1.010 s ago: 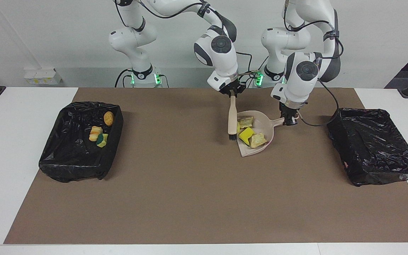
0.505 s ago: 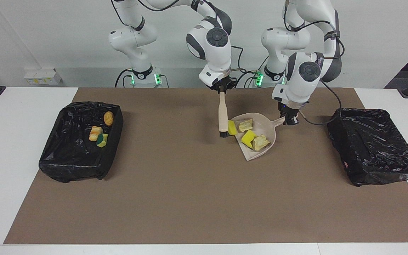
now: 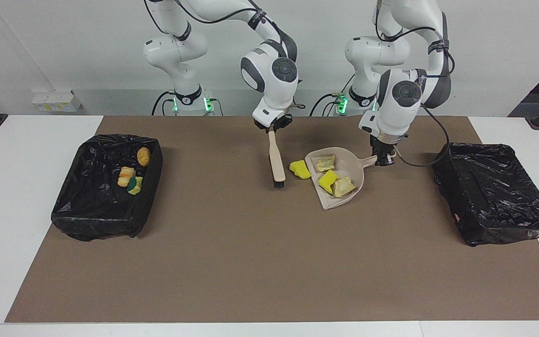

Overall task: Sweep and dump trash in bin
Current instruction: 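Push the last pieces deeper into the dustpan with the right gripper brush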

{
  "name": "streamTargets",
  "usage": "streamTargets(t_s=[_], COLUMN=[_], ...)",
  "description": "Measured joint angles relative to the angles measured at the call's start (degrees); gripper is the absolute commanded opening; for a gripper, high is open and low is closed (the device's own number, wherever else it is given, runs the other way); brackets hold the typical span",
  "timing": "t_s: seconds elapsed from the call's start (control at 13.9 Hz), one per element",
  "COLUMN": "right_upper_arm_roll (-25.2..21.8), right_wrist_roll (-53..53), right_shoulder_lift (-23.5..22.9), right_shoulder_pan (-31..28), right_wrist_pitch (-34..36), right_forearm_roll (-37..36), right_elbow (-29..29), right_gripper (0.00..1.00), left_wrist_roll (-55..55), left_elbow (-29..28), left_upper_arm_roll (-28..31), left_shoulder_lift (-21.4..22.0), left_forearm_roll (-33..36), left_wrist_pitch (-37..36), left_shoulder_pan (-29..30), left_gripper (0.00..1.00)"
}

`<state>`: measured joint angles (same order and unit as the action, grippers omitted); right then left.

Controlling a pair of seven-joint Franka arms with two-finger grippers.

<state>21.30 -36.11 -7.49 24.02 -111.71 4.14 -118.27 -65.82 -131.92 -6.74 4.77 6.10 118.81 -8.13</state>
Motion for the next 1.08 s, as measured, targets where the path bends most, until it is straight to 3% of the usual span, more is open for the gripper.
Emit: streamTargets(t_s=[0.29, 0.65, 1.08], right_upper_arm_roll=[0.2, 0.4, 0.4], right_wrist_roll=[-2.6, -5.5, -10.5], right_shoulder_lift=[-4.2, -5.2, -5.4], right_shoulder_pan=[3.7, 7.7, 9.2], right_wrist_pitch=[-9.6, -11.4, -12.5], right_forearm_roll=[0.1, 7.1, 8.1], right_elbow=[0.1, 4.5, 5.5], right_gripper=[0.0, 0.0, 0.0], left_wrist_roll=[-3.0, -3.2, -3.2], left_elbow=[0.0, -0.1, -0.1], left_upper_arm_roll=[-0.2, -0.4, -0.4], left_shoulder_lift=[0.0, 0.0, 0.0], left_forearm_roll=[1.2, 1.5, 1.5], left_wrist_pitch=[0.8, 0.8, 0.8], left_shoulder_pan=[0.0, -0.1, -0.1], left_gripper=[0.0, 0.0, 0.0])
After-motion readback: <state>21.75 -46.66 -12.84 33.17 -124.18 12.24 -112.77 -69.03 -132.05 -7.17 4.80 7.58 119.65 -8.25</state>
